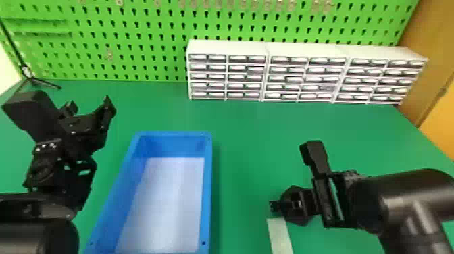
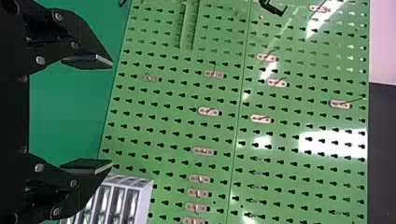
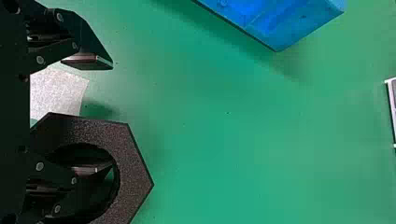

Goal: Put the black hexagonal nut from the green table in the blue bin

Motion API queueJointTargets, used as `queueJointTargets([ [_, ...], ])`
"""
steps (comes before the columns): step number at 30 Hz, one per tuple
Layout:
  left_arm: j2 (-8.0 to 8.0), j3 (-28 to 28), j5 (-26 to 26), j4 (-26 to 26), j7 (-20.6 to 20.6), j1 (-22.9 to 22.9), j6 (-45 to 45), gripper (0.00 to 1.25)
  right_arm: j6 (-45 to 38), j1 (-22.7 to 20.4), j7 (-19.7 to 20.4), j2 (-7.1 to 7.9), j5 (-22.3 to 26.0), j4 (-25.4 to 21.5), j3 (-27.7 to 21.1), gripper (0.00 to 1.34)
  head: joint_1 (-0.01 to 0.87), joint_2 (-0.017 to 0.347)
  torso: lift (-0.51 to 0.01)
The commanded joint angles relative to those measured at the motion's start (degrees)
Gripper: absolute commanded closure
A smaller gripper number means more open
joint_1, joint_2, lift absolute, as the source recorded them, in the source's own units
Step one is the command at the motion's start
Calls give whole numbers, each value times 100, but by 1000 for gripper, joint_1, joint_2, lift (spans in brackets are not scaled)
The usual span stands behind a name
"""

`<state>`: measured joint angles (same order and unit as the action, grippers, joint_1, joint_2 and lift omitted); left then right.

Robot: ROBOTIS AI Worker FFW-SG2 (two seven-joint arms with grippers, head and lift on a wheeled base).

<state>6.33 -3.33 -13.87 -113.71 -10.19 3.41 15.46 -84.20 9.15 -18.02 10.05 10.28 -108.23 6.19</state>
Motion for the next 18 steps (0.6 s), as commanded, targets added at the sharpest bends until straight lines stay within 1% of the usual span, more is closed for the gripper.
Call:
queueJointTargets([
  [1,0,-1,-2,-2,0,-16,1,493,0,8,0,6,0,3,5,524,692,8,-97],
  [5,0,8,-2,-2,0,-16,1,493,0,8,0,14,0,3,14,532,692,8,-97],
  [7,0,8,-2,-2,0,-16,1,493,0,17,0,14,0,3,14,564,692,8,-97],
  [8,0,8,-2,7,0,-16,1,493,0,17,0,14,0,3,14,593,692,8,-97],
  [15,0,-1,-2,7,0,-7,9,493,0,34,0,32,-35,3,67,906,692,8,-97],
  [18,0,8,-2,7,0,-7,9,493,0,34,0,41,-52,3,84,981,692,8,-97],
])
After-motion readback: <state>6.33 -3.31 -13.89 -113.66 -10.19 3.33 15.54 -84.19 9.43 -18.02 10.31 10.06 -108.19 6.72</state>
